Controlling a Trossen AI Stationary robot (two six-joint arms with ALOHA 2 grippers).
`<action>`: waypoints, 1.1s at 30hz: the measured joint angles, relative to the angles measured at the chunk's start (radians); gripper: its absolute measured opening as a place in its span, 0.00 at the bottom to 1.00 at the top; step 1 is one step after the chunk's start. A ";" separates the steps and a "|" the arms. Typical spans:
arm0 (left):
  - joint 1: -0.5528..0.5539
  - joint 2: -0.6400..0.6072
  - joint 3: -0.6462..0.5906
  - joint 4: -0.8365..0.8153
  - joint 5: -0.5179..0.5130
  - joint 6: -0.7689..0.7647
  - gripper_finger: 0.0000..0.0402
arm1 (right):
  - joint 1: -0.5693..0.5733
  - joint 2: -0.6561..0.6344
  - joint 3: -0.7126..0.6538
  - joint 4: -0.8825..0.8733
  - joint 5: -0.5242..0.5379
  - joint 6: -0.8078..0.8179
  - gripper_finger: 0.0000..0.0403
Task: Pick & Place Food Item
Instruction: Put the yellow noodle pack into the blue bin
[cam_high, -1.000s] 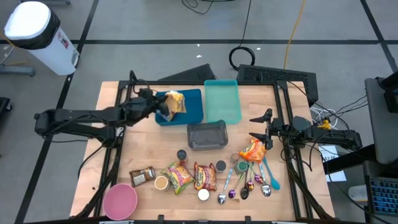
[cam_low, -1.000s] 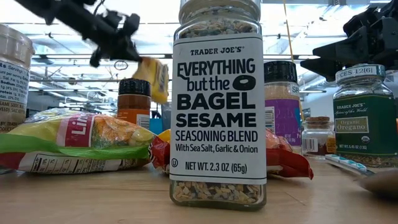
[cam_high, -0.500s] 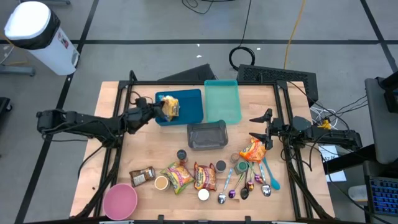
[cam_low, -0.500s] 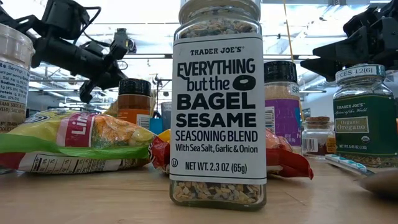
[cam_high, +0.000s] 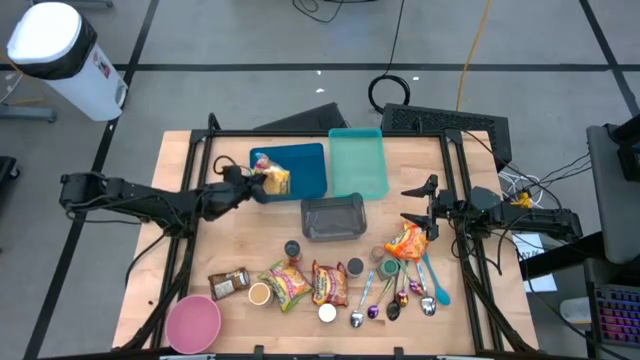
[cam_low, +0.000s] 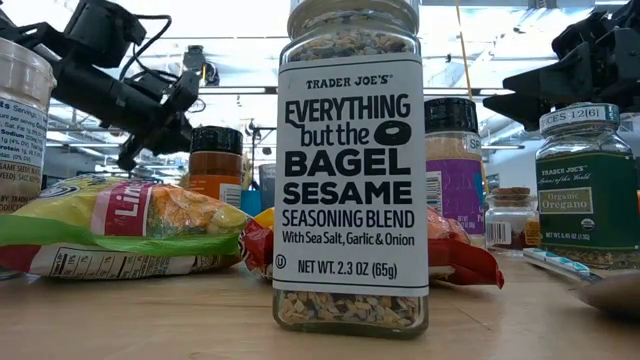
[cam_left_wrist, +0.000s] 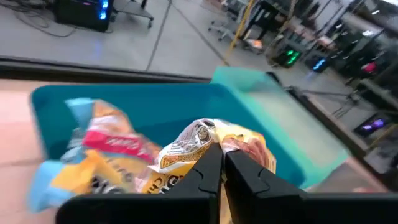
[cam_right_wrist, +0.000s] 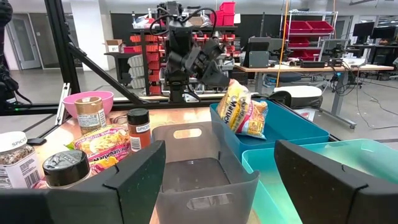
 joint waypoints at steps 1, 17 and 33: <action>-0.003 0.000 0.000 -0.024 -0.010 0.000 0.03 | 0.000 0.000 0.000 0.000 0.000 0.000 0.73; -0.008 0.000 0.000 -0.222 -0.063 0.007 0.02 | 0.000 0.000 0.000 0.000 0.000 0.000 0.73; -0.007 -0.178 0.000 -0.218 0.046 0.156 0.57 | 0.000 0.000 0.000 0.000 0.000 0.000 0.73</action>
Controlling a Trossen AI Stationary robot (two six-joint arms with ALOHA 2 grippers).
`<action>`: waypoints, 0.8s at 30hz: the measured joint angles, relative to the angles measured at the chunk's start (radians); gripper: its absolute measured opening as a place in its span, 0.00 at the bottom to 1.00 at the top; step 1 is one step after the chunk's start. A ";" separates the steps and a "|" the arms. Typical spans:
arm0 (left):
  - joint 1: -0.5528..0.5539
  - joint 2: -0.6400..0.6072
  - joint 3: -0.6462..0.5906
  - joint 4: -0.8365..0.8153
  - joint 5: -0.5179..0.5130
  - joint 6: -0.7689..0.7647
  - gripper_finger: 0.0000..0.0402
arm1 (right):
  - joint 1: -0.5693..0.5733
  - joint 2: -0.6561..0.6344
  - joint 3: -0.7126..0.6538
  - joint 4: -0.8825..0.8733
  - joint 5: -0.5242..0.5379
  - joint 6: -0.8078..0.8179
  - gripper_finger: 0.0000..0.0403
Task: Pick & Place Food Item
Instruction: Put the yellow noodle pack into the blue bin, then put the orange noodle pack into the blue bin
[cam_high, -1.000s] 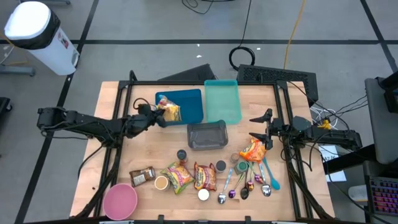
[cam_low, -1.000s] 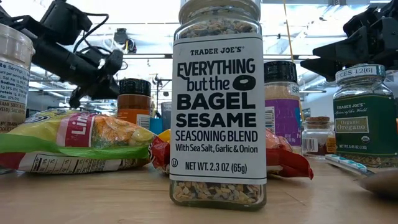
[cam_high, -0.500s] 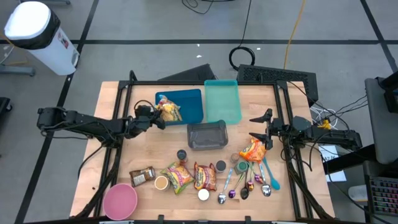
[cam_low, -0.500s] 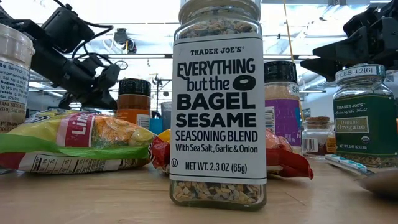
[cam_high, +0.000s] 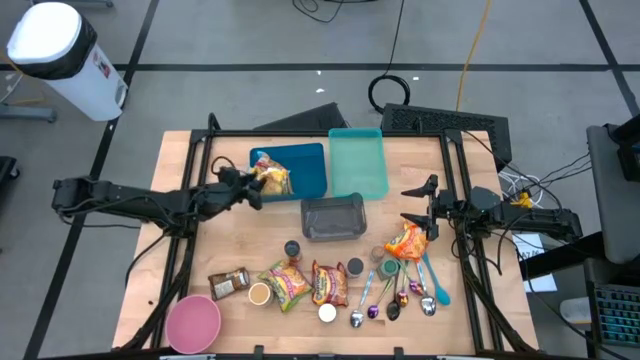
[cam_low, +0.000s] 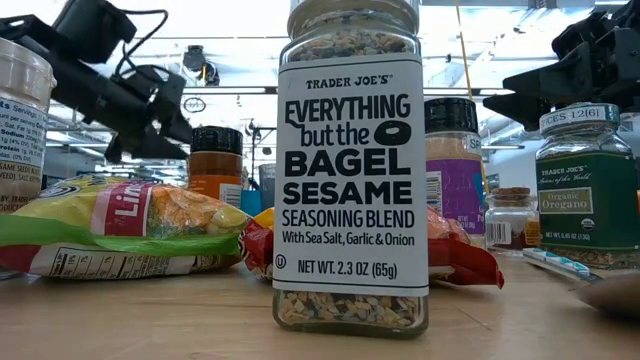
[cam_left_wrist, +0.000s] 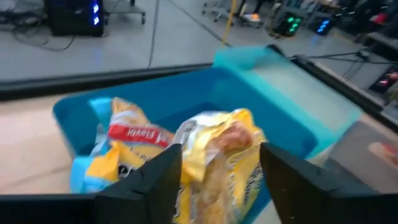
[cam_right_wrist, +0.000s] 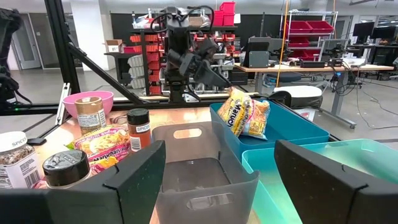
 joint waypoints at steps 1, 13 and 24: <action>0.000 -0.019 0.000 0.000 0.001 0.012 0.60 | 0.000 0.000 0.000 0.000 0.000 0.000 0.73; 0.000 -0.161 0.117 0.002 0.137 0.239 0.69 | 0.000 0.000 0.000 0.000 0.000 0.000 0.73; 0.002 -0.100 0.285 0.009 0.278 0.505 0.69 | 0.000 0.000 0.000 0.003 0.002 0.000 0.73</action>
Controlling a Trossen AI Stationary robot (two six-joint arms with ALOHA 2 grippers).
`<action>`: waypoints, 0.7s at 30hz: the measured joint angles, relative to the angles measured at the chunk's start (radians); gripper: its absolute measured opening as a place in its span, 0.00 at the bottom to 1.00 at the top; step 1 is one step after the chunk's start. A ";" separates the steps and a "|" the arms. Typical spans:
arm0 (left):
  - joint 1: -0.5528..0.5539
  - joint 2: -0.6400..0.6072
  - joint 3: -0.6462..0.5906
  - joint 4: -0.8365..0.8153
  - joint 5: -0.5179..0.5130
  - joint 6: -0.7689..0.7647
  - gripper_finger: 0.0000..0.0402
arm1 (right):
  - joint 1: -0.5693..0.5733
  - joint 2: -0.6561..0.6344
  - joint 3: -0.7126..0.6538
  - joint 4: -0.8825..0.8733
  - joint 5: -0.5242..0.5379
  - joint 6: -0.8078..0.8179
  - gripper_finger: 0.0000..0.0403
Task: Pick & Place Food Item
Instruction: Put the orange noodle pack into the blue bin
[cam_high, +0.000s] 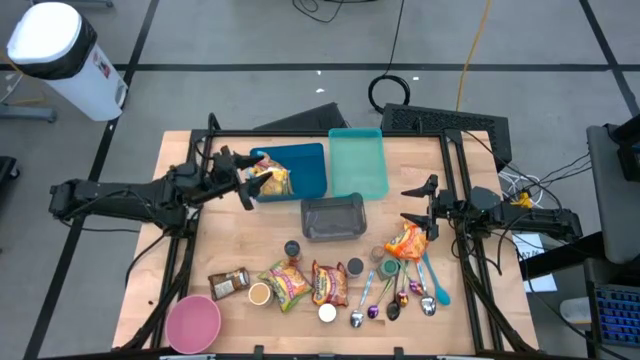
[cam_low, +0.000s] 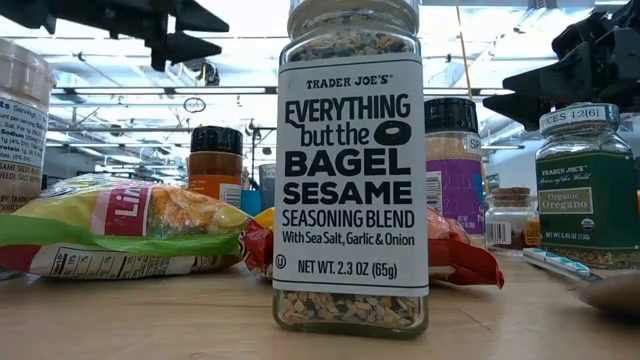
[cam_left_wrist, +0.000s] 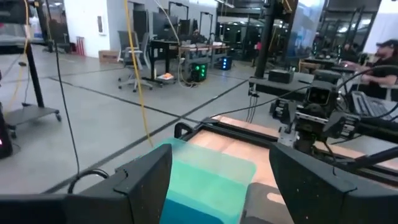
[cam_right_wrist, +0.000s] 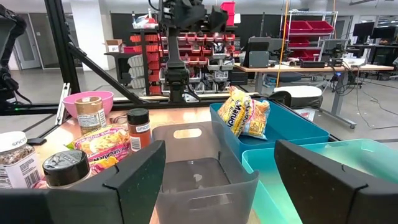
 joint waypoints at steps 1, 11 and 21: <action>0.002 0.009 0.003 0.006 -0.002 0.010 0.69 | -0.001 0.000 0.000 0.011 0.006 0.000 0.73; 0.062 0.097 0.004 0.037 -0.008 0.019 0.69 | -0.001 0.002 0.000 0.268 -0.001 0.250 0.73; 0.105 0.173 0.004 0.039 0.001 0.024 0.69 | -0.002 0.003 0.010 0.373 0.283 0.465 0.73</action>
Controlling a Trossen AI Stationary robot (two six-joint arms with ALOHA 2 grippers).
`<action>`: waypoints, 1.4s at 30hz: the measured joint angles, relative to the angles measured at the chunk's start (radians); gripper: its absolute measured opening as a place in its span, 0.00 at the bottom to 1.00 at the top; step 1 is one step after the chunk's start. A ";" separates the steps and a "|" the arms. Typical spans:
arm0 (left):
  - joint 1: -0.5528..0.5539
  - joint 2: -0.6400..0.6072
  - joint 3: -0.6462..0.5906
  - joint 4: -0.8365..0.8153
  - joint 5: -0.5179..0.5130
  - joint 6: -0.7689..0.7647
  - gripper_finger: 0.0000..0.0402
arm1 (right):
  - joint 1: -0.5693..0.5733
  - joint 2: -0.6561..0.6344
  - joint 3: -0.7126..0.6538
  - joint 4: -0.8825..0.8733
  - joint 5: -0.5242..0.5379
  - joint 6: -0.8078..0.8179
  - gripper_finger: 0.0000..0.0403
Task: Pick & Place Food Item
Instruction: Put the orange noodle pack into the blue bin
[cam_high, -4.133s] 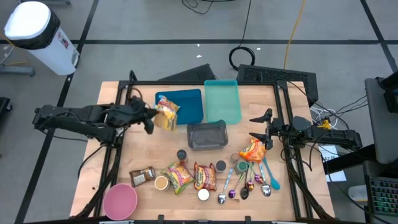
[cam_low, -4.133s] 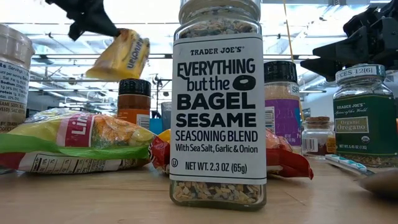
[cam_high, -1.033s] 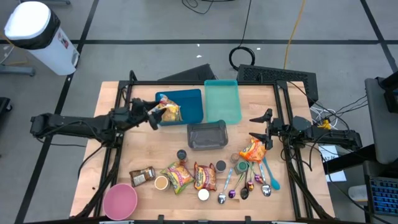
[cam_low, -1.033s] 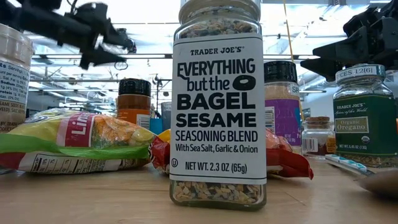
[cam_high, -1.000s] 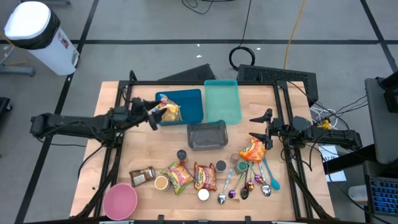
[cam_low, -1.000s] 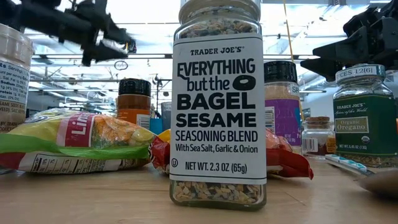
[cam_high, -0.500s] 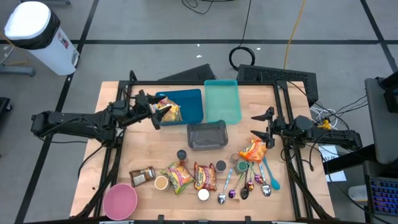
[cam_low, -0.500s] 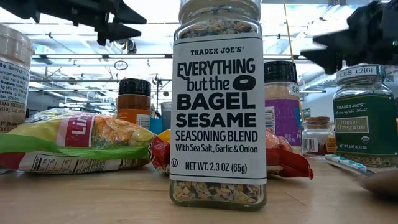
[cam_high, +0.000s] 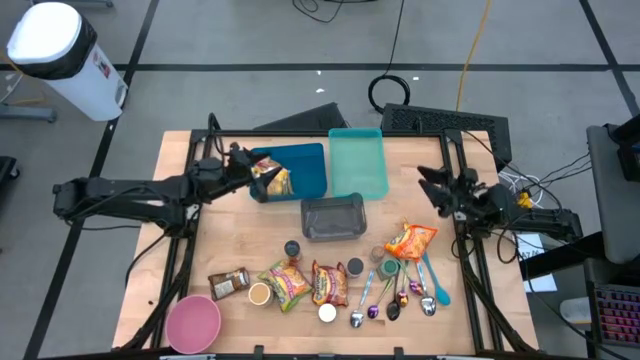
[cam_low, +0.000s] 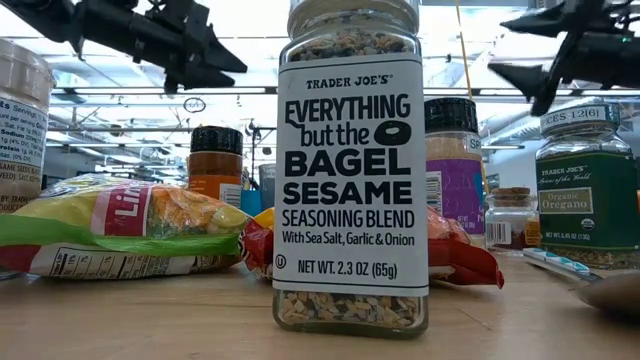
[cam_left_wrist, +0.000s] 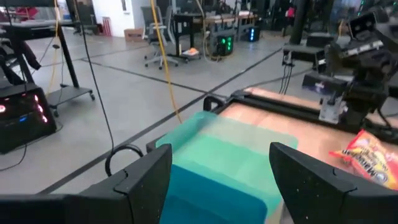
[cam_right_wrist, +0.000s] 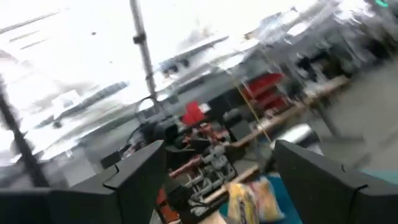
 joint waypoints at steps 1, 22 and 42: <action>0.000 0.006 0.000 -0.001 0.000 0.005 0.69 | 0.000 0.003 0.009 -0.016 0.004 0.038 0.73; 0.000 0.046 0.000 0.000 0.003 0.025 0.69 | -0.002 0.668 0.733 -1.616 -0.468 0.760 0.69; 0.000 0.046 0.000 -0.008 0.003 0.054 0.69 | 0.073 0.905 0.673 -1.447 -0.392 0.829 0.69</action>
